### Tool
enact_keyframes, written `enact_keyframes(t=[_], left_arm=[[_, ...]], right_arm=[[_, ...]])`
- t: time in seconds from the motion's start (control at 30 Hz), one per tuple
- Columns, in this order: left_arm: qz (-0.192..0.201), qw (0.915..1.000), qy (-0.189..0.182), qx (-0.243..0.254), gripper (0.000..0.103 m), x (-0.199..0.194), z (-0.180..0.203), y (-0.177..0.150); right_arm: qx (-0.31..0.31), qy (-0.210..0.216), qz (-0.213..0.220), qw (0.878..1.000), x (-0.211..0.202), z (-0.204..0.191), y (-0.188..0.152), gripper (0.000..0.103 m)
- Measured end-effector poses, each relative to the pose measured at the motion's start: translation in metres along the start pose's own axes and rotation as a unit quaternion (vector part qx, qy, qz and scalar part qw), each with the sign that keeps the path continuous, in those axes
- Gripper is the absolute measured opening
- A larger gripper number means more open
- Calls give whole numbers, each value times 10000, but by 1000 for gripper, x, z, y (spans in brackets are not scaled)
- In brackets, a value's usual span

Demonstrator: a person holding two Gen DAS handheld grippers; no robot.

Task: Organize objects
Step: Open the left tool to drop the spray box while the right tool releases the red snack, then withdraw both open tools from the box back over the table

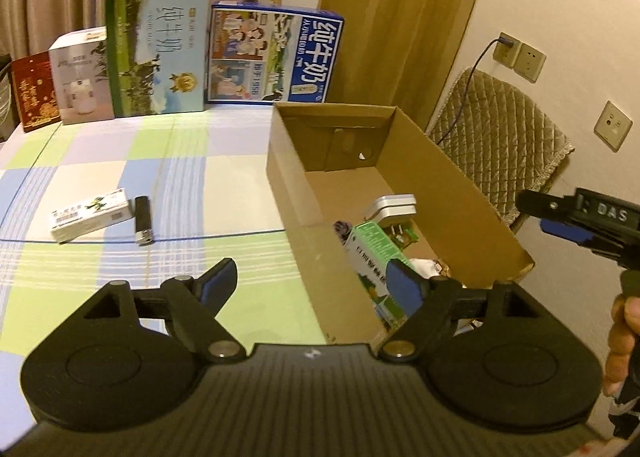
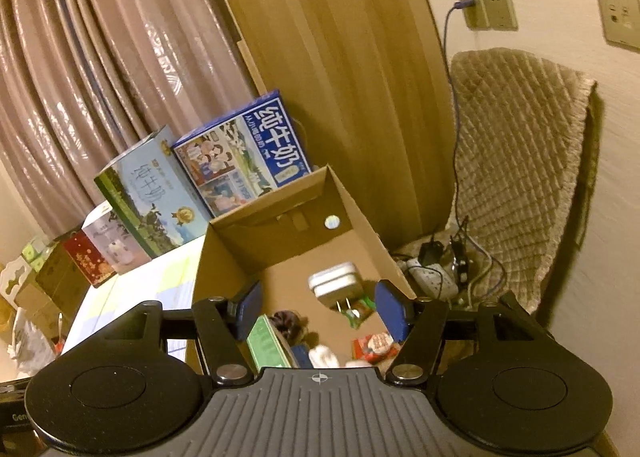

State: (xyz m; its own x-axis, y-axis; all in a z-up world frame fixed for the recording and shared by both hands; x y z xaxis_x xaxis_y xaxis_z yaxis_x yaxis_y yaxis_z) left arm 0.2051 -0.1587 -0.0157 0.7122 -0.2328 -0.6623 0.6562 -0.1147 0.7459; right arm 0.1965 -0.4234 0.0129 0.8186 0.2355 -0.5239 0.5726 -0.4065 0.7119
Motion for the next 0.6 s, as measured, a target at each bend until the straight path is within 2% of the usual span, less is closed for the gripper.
enact_keyframes(t=[0.07,0.2,0.6], left_arm=[[-12,10000,29,1,82,-6,-2,-4],[-21,10000,38,5,86,-20,-4,-12],[113,9996,251,29,102,-81,-24,-37]], right_arm=[[-16,-13,-15,10000,-10,-3,-6,64],[-172,-37,-98,9998,-28,-14,-21,82],[-658,172,-295,9972,-64,-63,-70,100]])
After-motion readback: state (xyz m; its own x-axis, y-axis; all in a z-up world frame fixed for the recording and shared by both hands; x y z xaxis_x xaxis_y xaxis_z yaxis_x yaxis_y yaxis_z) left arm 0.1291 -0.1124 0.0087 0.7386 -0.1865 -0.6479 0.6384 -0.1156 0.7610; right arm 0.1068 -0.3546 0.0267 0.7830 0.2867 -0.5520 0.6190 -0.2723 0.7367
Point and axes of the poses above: each gripper's, at about its wrist camera, not at the fingertips, and x roughly the way its jaws point, z to its right, y to its top, the point moved 1 cm from there along x, roughly the way its jaws point, and after that the axes turned 8 degrees about x, right-handed, at the moved point
